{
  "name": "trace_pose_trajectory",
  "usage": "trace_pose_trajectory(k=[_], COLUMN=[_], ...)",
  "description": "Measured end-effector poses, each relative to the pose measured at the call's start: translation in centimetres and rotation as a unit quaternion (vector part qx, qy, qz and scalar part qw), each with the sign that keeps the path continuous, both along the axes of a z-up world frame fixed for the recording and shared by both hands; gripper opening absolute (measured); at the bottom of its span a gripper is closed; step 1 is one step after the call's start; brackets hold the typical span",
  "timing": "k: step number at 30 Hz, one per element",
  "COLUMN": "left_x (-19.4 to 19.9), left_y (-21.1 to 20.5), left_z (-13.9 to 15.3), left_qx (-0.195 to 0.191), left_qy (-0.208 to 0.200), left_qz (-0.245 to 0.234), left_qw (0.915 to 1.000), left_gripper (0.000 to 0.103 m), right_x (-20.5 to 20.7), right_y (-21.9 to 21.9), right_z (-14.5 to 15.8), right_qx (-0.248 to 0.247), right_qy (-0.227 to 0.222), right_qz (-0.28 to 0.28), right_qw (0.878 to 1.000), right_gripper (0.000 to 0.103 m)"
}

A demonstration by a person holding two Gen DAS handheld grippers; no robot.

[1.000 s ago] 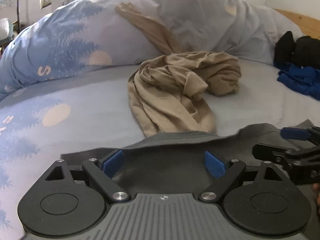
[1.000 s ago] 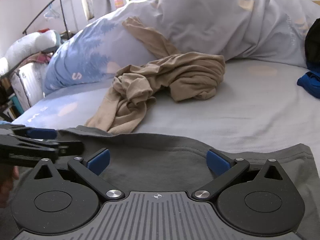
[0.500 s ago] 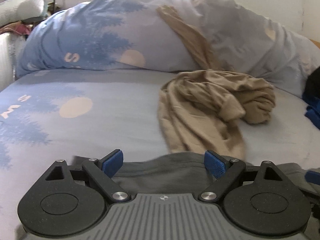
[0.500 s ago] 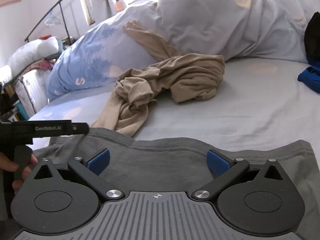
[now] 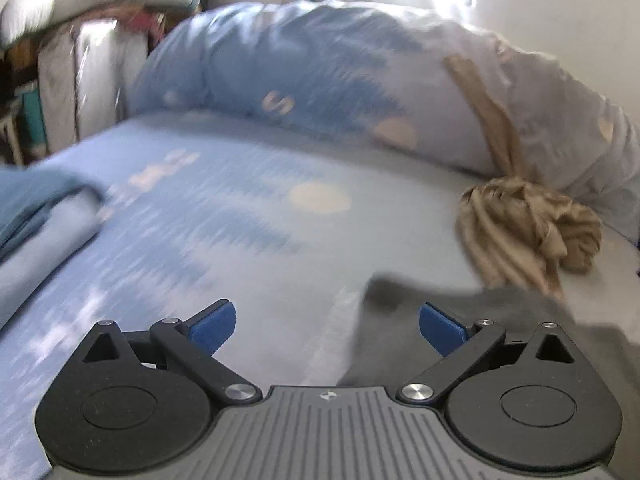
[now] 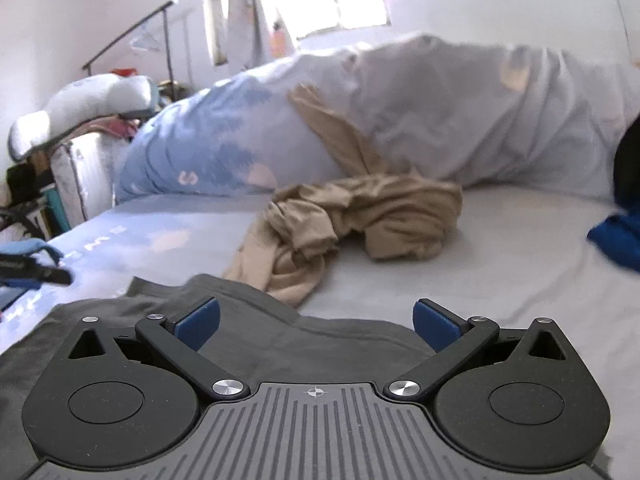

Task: Fold clothes

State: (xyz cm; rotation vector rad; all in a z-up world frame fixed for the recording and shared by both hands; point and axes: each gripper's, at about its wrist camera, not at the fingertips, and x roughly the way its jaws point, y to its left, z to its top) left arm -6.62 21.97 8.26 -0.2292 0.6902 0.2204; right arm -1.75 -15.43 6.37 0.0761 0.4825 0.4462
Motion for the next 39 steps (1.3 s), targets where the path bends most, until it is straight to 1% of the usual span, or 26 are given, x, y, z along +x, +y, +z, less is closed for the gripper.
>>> trace_pose_trajectory(k=[2,5,6,9,11,13,17,21,23,24,25,26,27,28,29,30,31,32,33,34,35,37,39], left_x=[-2.9,-7.4,-8.8,-11.9,-12.7,-12.8,-13.3,-14.2,-14.7,-14.8,-14.9,-14.8,-14.8,-14.8,-14.8,-14.8,-14.7,-14.7,-14.6,-14.5,-14.4,-14.1,-13.7], left_y=[1.4,3.2,3.7,5.1,5.7,5.9,6.4,7.9,8.6,8.7,8.9,9.0,9.1,9.2,9.3,9.4,9.6,9.7,9.8,9.9,9.8,9.6,9.3], left_z=[0.7,1.4,1.4,0.8,0.3,-0.1,-0.3,-1.0,-1.7,-2.1,-2.4,-2.7,-3.0,-3.2,-3.4,-3.6,-3.7,-3.9,-4.1,-4.2,-4.4,-4.8,-5.2], left_qx=[-0.016,-0.055,-0.071,-0.118,-0.149,-0.168,-0.185,-0.222,-0.245,-0.252,-0.255,-0.258,-0.262,-0.267,-0.274,-0.281,-0.289,-0.297,-0.305,-0.314,-0.322,-0.341,-0.359], left_qy=[0.004,0.013,0.017,0.017,0.025,0.033,0.031,0.038,0.045,0.050,0.054,0.056,0.058,0.058,0.058,0.058,0.057,0.057,0.056,0.056,0.055,0.051,0.048], left_qz=[-0.007,-0.017,-0.014,0.014,0.021,0.017,0.013,0.007,0.000,-0.004,-0.006,-0.008,-0.009,-0.010,-0.010,-0.010,-0.010,-0.010,-0.012,-0.016,-0.020,-0.029,-0.041], left_qw=[0.9998,0.9983,0.9973,0.9927,0.9883,0.9851,0.9821,0.9742,0.9685,0.9663,0.9655,0.9645,0.9633,0.9618,0.9600,0.9579,0.9556,0.9532,0.9506,0.9477,0.9448,0.9383,0.9312], left_gripper=[0.103,0.103,0.103,0.103,0.103,0.103,0.103,0.103,0.103,0.103,0.103,0.103,0.103,0.103,0.103,0.103,0.103,0.103,0.103,0.103,0.103,0.103,0.103], right_x=[-1.3,-4.3,-5.4,-10.9,-14.6,-18.2,-19.8,-21.3,-22.1,-22.5,-22.8,-23.2,-23.6,-24.0,-24.3,-24.5,-24.7,-24.8,-25.0,-25.1,-25.2,-24.9,-24.2], right_y=[0.0,0.8,1.1,3.9,7.6,11.3,15.5,19.7,21.9,22.9,24.0,25.0,26.1,27.1,28.0,28.2,28.4,28.5,28.6,28.7,28.7,28.3,27.5], right_z=[0.8,1.7,1.9,2.0,1.4,0.9,-0.3,-1.4,-1.9,-2.2,-2.5,-2.8,-3.0,-3.3,-3.3,-3.5,-3.5,-3.5,-3.5,-3.4,-3.1,-2.3,-1.1], right_qx=[-0.006,-0.014,-0.017,-0.026,-0.051,-0.077,-0.134,-0.191,-0.219,-0.232,-0.246,-0.260,-0.274,-0.286,-0.292,-0.301,-0.307,-0.314,-0.323,-0.324,-0.317,-0.294,-0.255], right_qy=[-0.013,-0.025,-0.030,-0.042,-0.055,-0.067,-0.079,-0.090,-0.095,-0.098,-0.101,-0.103,-0.106,-0.108,-0.109,-0.115,-0.118,-0.121,-0.123,-0.120,-0.114,-0.100,-0.075], right_qz=[0.006,0.021,0.026,0.050,0.093,0.134,0.159,0.183,0.195,0.201,0.207,0.212,0.218,0.223,0.227,0.230,0.234,0.237,0.238,0.242,0.243,0.231,0.217], right_qw=[1.000,0.999,0.999,0.998,0.993,0.986,0.975,0.960,0.951,0.947,0.942,0.936,0.931,0.925,0.923,0.918,0.915,0.911,0.908,0.907,0.909,0.922,0.939], right_gripper=[0.103,0.103,0.103,0.103,0.103,0.103,0.103,0.100,0.089,0.086,0.078,0.075,0.070,0.067,0.067,0.066,0.059,0.046,0.039,0.025,0.008,0.008,0.007])
